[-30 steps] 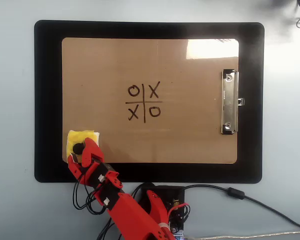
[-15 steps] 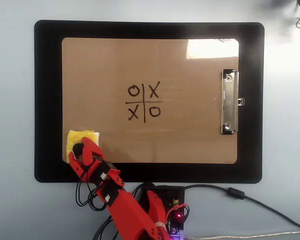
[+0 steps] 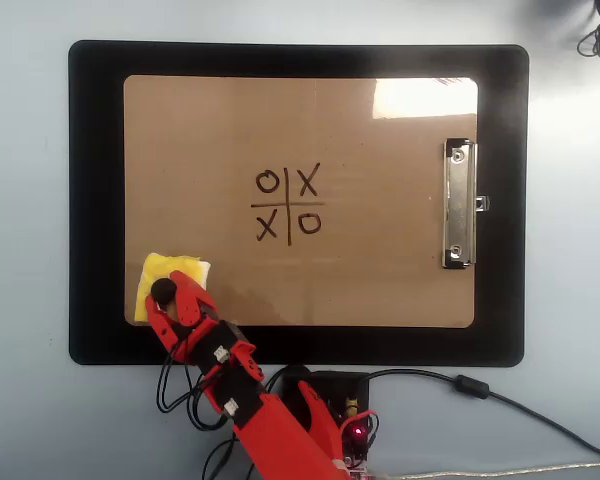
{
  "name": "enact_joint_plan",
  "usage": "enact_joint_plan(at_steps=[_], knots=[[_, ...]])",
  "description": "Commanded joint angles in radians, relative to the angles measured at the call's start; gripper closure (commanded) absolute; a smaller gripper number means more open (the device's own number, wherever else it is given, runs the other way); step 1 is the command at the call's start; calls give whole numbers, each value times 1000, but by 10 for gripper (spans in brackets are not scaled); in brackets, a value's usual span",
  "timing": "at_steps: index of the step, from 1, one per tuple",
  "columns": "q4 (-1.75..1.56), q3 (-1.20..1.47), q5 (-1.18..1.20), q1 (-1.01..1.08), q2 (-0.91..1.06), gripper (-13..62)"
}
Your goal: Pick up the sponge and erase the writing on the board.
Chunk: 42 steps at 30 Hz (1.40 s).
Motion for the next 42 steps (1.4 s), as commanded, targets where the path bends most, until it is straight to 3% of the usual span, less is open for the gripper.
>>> enact_joint_plan(at_steps=[1, 5, 8, 12, 17, 24, 29, 34, 39, 42], knots=[[305, -101, -60, 92, 173, 574], [861, -407, -8, 586, 187, 574], [802, -462, 160, 911, 129, 574], [611, -443, 221, 1069, -54, 574], [517, -324, 163, 1052, -118, 574], [403, -287, 26, 787, -124, 574], [196, -161, 34, 781, -160, 574], [-92, -124, 41, 807, -359, 574], [-143, -397, 41, 831, -655, 574], [-135, -437, 58, 881, -675, 574]])
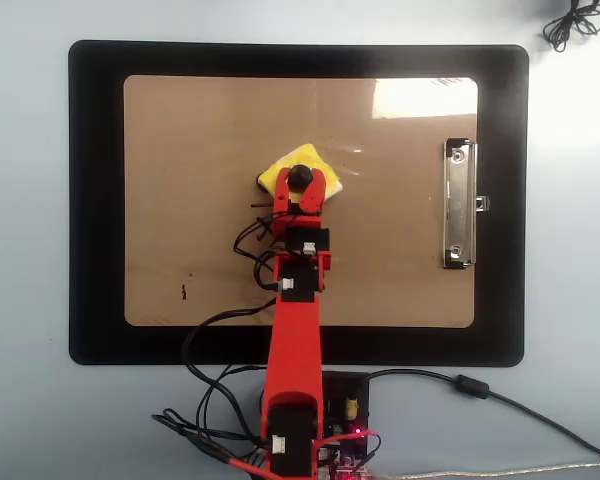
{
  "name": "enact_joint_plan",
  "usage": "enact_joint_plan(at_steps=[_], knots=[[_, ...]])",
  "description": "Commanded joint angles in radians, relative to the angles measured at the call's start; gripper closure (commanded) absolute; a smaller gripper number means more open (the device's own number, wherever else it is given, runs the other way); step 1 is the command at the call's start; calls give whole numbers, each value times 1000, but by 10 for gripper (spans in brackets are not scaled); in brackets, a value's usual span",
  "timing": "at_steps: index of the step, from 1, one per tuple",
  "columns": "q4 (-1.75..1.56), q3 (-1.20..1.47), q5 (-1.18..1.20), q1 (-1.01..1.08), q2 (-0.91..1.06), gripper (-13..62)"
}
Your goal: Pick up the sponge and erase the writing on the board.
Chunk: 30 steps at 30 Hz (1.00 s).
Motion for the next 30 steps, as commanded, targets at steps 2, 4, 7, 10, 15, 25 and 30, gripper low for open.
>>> enact_joint_plan(at_steps=[2, 4, 7, 10, 15, 25, 30], knots=[[18, 110, 52, 51, 117, 574], [25, 284, 95, 80, 282, 574], [29, 522, 117, 146, 568, 574], [37, 601, 123, 153, 687, 574], [-6, 387, 115, 150, 345, 574], [-35, 362, 118, 146, 336, 574], [14, 597, 118, 106, 687, 574]])
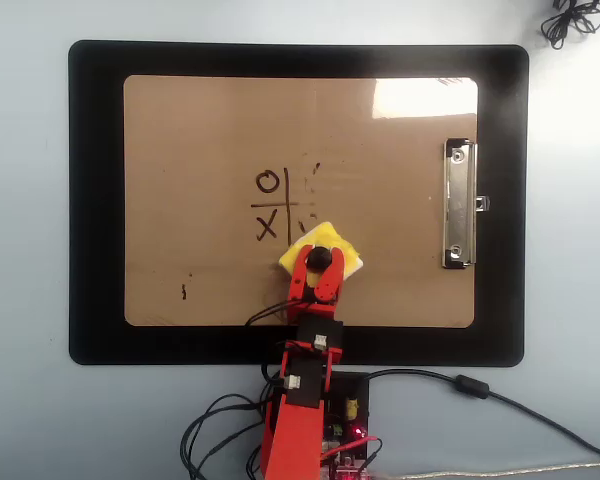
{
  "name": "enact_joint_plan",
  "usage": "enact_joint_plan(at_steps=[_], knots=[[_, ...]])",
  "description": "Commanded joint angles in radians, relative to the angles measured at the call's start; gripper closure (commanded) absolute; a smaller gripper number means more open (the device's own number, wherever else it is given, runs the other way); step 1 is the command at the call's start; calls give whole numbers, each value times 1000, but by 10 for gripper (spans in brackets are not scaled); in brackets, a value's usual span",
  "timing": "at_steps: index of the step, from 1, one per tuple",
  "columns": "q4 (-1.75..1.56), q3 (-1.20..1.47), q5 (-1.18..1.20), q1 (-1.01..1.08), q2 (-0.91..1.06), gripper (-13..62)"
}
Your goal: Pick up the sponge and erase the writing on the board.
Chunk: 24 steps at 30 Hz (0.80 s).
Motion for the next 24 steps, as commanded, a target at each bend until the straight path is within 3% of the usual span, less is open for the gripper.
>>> enact_joint_plan(at_steps=[1, 3, 10, 13, 15, 20, 24], knots=[[-2, -23, 2, -41, 31, 574], [-11, -49, -3, -84, -49, 574], [-55, -612, -35, -104, -646, 574], [-44, -707, -37, -103, -727, 574], [-41, -609, -37, -103, -658, 574], [14, -164, -37, -107, -173, 574], [169, -55, -38, -114, 101, 574]])
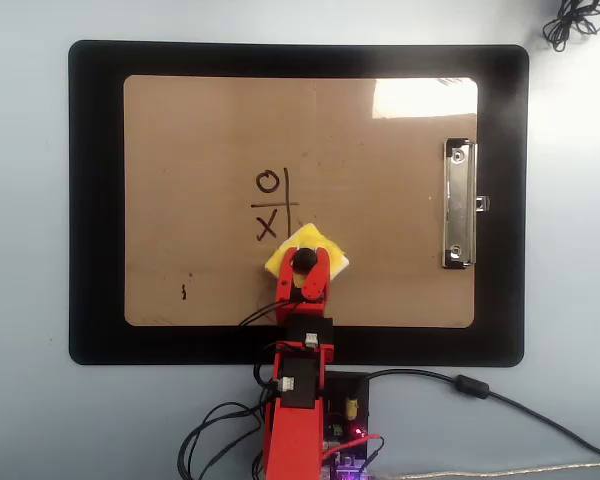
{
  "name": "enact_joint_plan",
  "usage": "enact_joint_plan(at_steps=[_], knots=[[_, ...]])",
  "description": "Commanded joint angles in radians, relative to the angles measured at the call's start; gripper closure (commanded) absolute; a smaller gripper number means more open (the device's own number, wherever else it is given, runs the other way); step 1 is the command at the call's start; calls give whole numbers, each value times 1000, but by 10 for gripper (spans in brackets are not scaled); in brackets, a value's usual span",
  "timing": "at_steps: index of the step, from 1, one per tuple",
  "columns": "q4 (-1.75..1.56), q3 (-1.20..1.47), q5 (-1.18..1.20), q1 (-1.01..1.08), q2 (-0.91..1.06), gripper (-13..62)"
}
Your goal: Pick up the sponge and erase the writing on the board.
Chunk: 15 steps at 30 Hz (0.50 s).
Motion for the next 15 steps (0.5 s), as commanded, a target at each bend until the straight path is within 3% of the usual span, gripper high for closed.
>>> enact_joint_plan(at_steps=[1, 10, 13, 15], knots=[[77, -20, -32, -8, 78, 574], [-25, -449, -100, -81, -546, 574], [-15, -440, -127, -106, -508, 574], [-5, -290, -127, -109, -342, 574]])
